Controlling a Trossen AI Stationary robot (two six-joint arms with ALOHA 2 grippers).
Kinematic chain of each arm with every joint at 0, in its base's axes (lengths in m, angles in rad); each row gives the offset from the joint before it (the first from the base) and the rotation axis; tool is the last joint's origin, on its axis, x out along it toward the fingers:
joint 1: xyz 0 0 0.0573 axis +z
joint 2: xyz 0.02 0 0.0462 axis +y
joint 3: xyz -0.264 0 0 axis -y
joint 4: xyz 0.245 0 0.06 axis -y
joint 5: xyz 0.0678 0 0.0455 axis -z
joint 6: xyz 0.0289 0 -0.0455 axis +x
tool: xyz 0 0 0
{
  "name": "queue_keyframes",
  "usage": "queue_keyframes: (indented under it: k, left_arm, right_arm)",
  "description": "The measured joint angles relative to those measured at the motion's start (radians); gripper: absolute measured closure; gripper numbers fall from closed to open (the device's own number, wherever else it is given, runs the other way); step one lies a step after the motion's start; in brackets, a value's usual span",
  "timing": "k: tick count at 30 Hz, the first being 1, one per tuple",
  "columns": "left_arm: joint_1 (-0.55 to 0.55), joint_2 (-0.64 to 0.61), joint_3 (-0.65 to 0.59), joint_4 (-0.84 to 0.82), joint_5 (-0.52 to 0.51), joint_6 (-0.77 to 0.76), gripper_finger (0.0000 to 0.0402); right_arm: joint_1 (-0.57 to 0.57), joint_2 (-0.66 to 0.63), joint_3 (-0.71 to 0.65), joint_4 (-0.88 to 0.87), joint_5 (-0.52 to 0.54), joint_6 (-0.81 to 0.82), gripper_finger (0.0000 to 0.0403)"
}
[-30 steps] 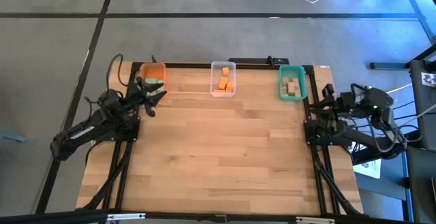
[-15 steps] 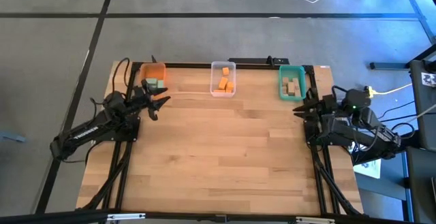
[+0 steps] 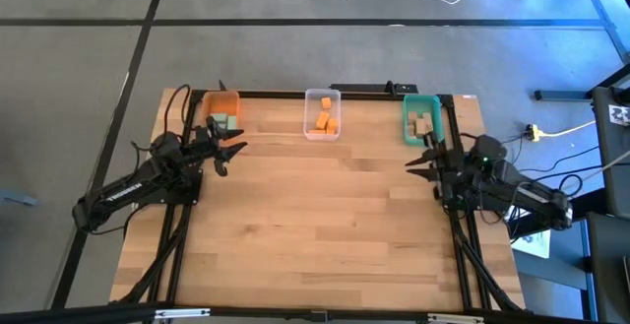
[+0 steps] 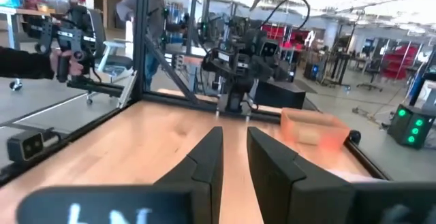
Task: Sort & place blocks by color
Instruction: Return to home position
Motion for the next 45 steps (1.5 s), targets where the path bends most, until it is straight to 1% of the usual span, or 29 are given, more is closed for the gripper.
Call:
queue_keyframes:
  k: [3, 8, 11, 15, 17, 21, 25, 45]
  left_arm:
    - [0.000, 0.000, 0.000, 0.000, 0.014, -0.002, 0.0219]
    - [0.000, 0.000, 0.000, 0.000, 0.033, 0.000, 0.0219]
    - [0.000, 0.000, 0.000, 0.000, 0.062, 0.018, 0.0219]
    - [0.000, 0.000, 0.000, 0.000, 0.126, 0.020, 0.0219]
    - [0.000, 0.000, 0.000, -0.001, 0.138, 0.020, 0.0219]
    - [0.000, 0.000, 0.000, -0.031, 0.134, 0.021, 0.0219]
    - [0.000, 0.001, 0.000, -0.053, 0.130, 0.021, 0.0219]
    - [0.000, 0.000, 0.000, -0.049, 0.129, 0.021, 0.0219]
  right_arm:
    - [0.000, 0.000, -0.070, 0.081, 0.002, -0.010, 0.0334]
    - [0.000, 0.000, -0.176, 0.228, 0.052, -0.006, 0.0334]
    - [0.000, 0.004, -0.180, 0.201, 0.083, -0.009, 0.0334]
    - [0.000, 0.004, -0.180, 0.198, 0.086, -0.009, 0.0334]
    - [0.000, 0.004, -0.180, 0.195, 0.086, -0.007, 0.0334]
    - [0.000, 0.004, -0.179, 0.191, 0.086, 0.025, 0.0334]
    - [0.000, 0.004, -0.179, 0.191, 0.086, 0.015, 0.0334]
    - [0.000, 0.004, -0.178, 0.191, 0.086, 0.014, 0.0334]
